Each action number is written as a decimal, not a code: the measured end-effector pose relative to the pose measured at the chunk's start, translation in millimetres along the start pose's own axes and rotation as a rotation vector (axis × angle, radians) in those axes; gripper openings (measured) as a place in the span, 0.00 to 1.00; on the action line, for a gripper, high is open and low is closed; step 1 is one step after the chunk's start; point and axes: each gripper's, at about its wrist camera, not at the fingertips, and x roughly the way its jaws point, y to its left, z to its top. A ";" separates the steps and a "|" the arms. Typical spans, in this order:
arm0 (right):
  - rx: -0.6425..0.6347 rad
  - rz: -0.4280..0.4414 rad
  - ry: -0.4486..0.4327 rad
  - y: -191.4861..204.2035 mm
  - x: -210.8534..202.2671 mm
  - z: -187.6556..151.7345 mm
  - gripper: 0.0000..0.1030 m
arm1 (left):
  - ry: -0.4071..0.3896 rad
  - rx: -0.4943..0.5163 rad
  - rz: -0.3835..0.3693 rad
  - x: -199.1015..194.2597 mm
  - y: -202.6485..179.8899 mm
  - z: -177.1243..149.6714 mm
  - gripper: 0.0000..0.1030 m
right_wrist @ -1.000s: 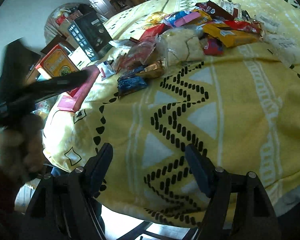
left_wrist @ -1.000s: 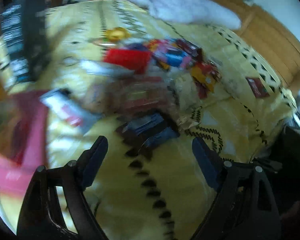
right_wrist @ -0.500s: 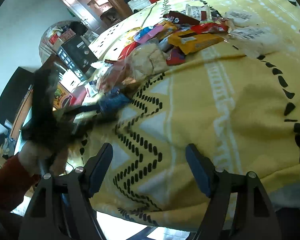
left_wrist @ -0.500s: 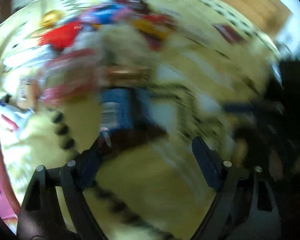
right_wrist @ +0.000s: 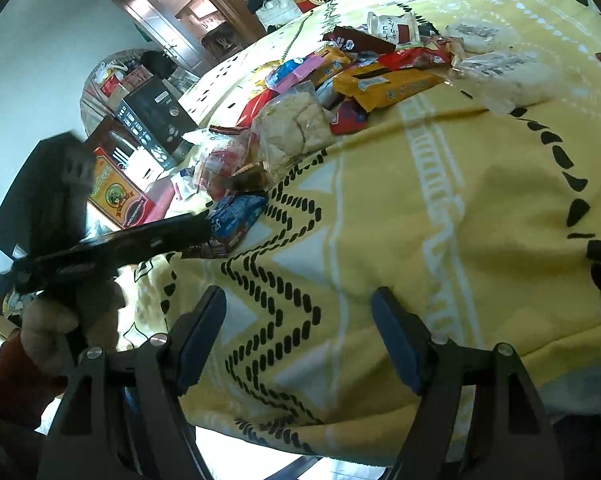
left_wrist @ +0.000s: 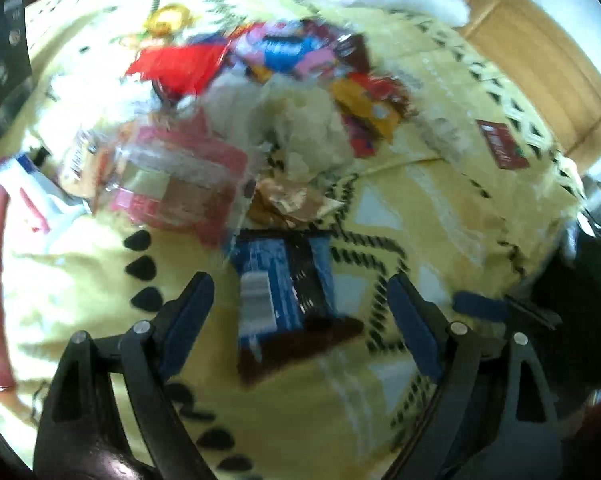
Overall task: Organize snacks
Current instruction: 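Grasp the dark blue barcode packet with the left gripper while the right grasps the clear bread bag, then carry the dark blue packet and bread bag over the glass bowl with both grippers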
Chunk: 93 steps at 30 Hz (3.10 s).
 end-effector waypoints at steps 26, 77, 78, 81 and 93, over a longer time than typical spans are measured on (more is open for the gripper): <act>-0.142 -0.046 -0.039 26.7 77.9 117.1 0.78 | -0.180 -0.021 0.153 -77.5 13.2 -16.8 0.49; -0.576 0.217 -0.234 334.6 5.4 198.4 0.62 | -0.672 -0.404 0.717 -340.4 188.4 -33.3 0.49; -0.597 0.233 -0.222 351.2 10.2 197.5 0.62 | -0.679 -0.427 0.741 -347.6 198.7 -38.0 0.49; -0.676 0.298 -0.170 413.0 30.8 187.6 0.62 | -0.690 -0.475 0.804 -359.8 217.7 -46.9 0.49; -0.769 0.445 0.083 554.5 119.4 149.9 0.62 | -0.689 -0.618 0.860 -378.6 276.9 -85.0 0.49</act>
